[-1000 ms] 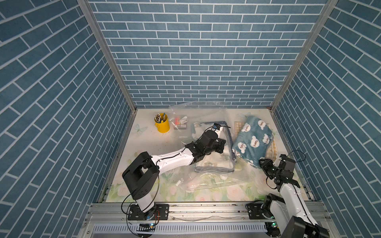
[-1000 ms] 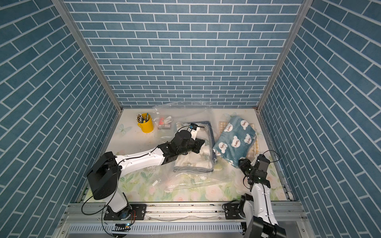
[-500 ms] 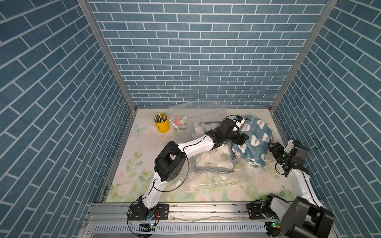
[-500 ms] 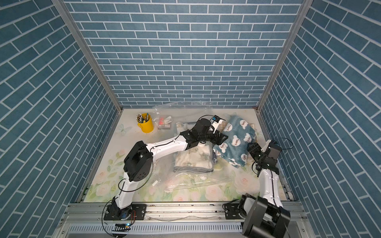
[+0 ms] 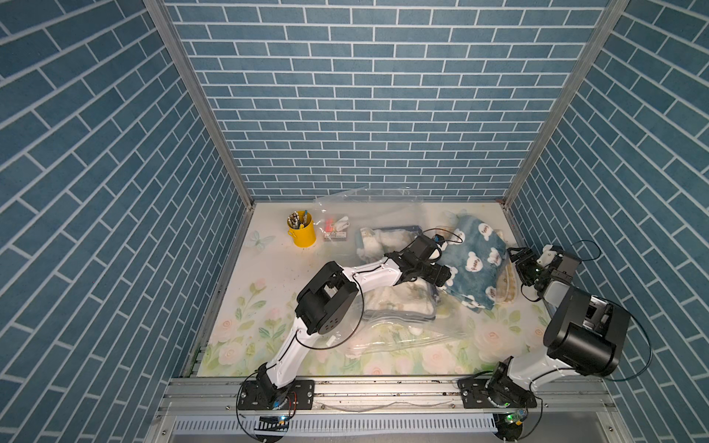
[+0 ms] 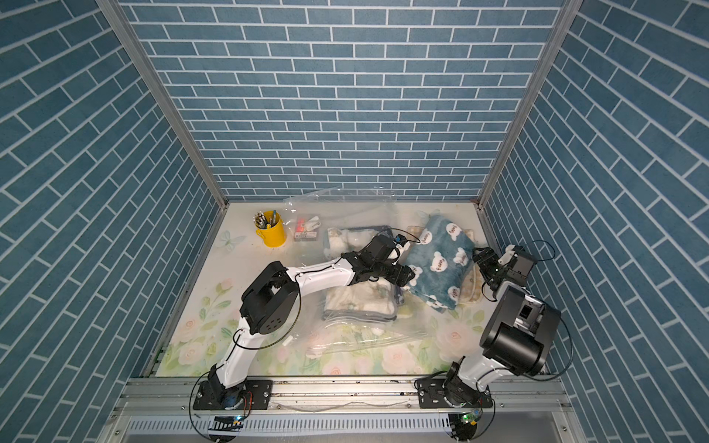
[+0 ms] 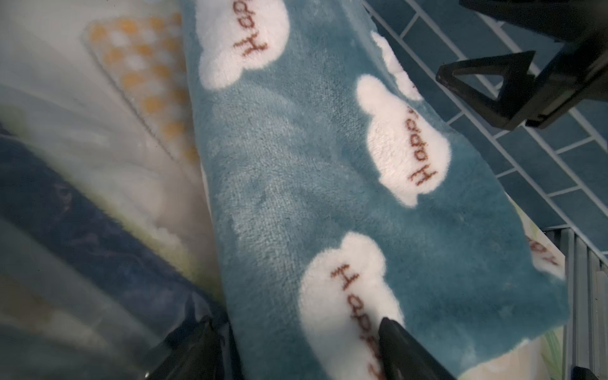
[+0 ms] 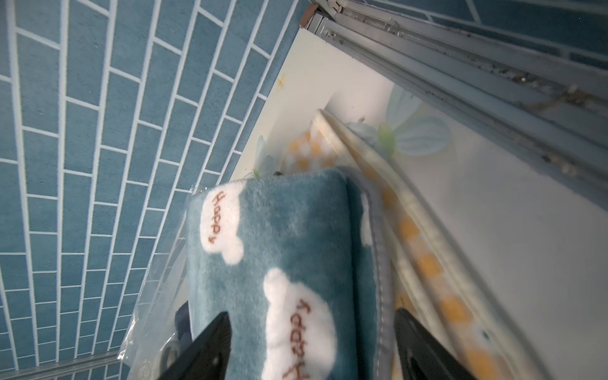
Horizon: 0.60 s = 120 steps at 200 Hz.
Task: Take the blanket out of the vacuum bag
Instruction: Place the blanket at the center of the board.
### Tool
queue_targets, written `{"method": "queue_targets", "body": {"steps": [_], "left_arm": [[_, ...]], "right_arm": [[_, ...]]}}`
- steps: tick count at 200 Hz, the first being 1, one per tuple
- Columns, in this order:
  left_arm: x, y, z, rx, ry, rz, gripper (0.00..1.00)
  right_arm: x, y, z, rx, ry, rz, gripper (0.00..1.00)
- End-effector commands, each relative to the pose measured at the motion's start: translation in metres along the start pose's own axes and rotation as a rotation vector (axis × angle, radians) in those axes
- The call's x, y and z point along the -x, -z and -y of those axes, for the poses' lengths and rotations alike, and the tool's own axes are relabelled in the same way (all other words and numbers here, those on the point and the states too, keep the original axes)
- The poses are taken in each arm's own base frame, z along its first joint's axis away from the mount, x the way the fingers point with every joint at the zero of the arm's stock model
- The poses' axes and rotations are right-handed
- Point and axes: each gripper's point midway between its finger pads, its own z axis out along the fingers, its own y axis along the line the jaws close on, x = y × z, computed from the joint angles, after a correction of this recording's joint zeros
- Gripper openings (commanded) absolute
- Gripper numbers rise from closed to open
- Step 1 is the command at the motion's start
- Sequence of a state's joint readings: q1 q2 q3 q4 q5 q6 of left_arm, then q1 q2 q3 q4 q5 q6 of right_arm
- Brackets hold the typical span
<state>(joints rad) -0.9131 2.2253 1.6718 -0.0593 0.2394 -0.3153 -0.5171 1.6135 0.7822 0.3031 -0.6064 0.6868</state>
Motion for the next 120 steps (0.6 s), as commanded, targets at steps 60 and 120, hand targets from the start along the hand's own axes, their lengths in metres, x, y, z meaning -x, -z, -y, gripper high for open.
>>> {"method": "queue_targets", "body": {"steps": [60,120], "left_arm": [[0.001,0.031,-0.003,0.06,-0.002,0.012,0.82],[-0.013,0.022,-0.014,0.106,0.01,-0.038,0.82]], "right_arm": [[0.012,-0.06,0.013,-0.044,0.078,-0.05,0.75],[0.002,-0.072,0.03,-0.147,0.134,-0.083,0.76]]}}
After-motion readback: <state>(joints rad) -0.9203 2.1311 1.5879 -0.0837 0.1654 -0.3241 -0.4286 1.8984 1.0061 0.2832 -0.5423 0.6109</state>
